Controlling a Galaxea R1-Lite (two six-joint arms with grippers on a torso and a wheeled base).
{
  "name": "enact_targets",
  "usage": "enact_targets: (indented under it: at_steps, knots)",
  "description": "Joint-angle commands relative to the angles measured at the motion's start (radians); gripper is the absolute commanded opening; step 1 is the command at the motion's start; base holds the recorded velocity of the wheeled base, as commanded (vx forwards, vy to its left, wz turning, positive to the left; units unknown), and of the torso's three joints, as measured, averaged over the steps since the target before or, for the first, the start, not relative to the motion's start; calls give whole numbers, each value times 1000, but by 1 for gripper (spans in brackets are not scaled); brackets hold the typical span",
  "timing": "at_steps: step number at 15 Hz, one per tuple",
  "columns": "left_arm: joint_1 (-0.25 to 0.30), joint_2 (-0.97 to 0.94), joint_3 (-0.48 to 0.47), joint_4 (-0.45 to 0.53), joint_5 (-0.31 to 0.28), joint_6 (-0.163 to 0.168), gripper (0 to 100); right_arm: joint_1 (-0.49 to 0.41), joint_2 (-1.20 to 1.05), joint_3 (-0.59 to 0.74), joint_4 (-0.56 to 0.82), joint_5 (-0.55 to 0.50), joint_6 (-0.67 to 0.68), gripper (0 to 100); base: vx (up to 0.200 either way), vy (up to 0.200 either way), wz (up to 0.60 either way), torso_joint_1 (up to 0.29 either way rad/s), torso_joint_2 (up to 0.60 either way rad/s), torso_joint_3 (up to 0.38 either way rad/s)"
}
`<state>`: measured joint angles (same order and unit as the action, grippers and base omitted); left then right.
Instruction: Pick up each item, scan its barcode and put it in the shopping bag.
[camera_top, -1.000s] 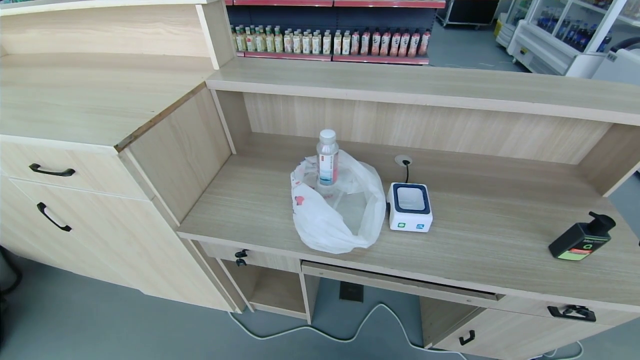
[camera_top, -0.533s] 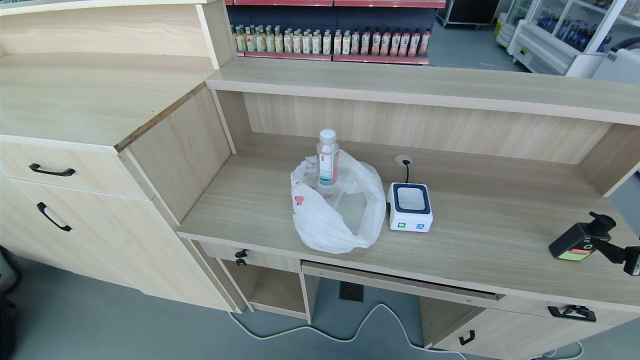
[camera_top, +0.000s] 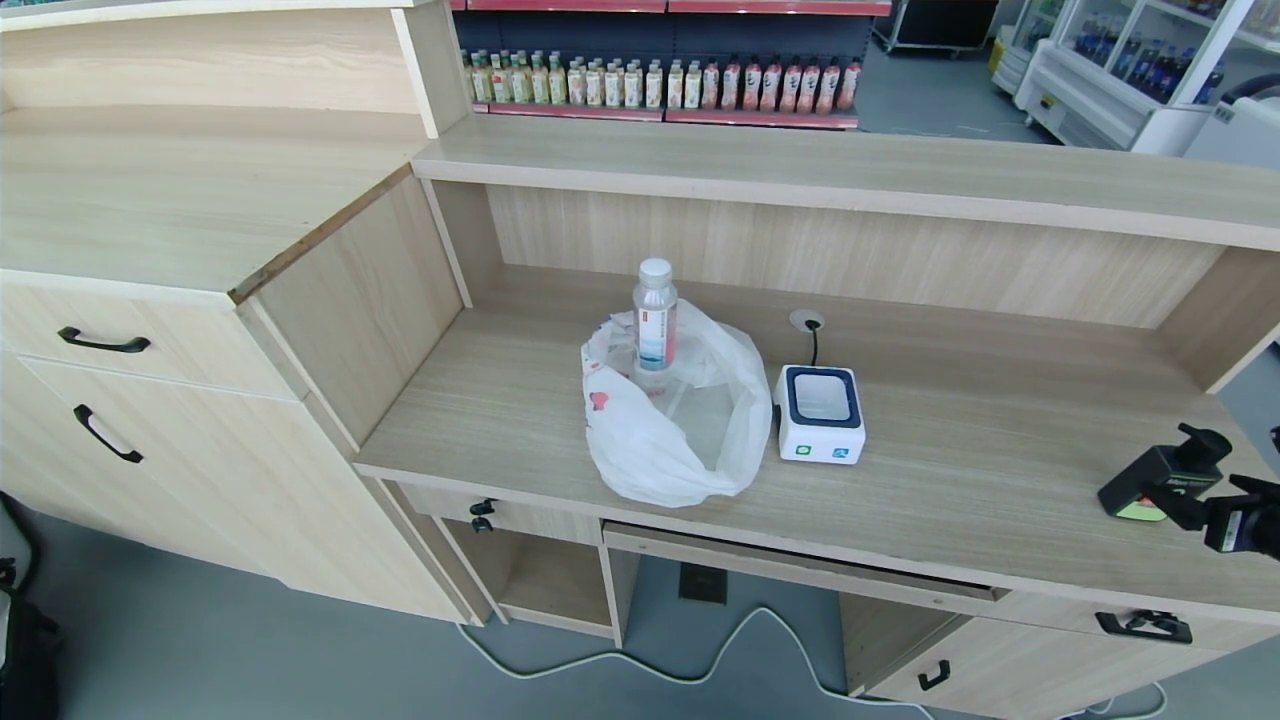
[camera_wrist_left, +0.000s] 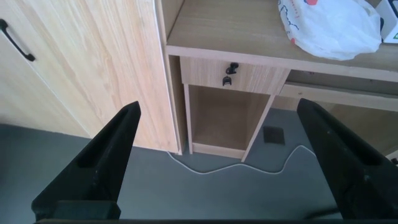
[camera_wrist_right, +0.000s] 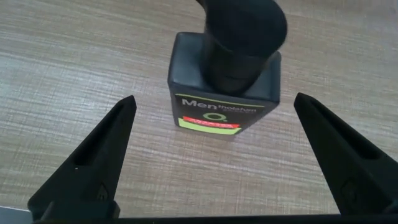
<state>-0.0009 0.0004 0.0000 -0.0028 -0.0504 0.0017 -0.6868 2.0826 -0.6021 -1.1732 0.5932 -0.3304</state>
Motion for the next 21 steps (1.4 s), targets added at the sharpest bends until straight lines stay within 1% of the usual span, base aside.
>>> enact_targets:
  at_steps: [1, 7, 11, 12, 14, 19, 21]
  knots:
    - [1, 0, 0, 0, 0, 0, 100, 38, 28, -18, -2, 0, 2, 100, 0, 0, 0, 0, 0, 0]
    - [1, 0, 0, 0, 0, 0, 100, 136, 99, -77, -28, -1, -4, 100, 0, 0, 0, 0, 0, 0]
    - [1, 0, 0, 0, 0, 0, 100, 168, 131, -133, -31, -1, -7, 100, 0, 0, 0, 0, 0, 0]
    - [-1, 0, 0, 0, 0, 0, 100, 173, 137, -146, -36, -1, -7, 0, 0, 0, 0, 0, 0, 0]
    - [1, 0, 0, 0, 0, 0, 100, 179, 149, -166, -34, -6, -10, 0, 0, 0, 0, 0, 0, 0]
    - [-1, 0, 0, 0, 0, 0, 100, 181, 143, -165, -25, -7, -65, 0, 0, 0, 0, 0, 0, 0]
    - [1, 0, 0, 0, 0, 0, 100, 184, 83, -169, -34, 0, -116, 0, 0, 0, 0, 0, 0, 0]
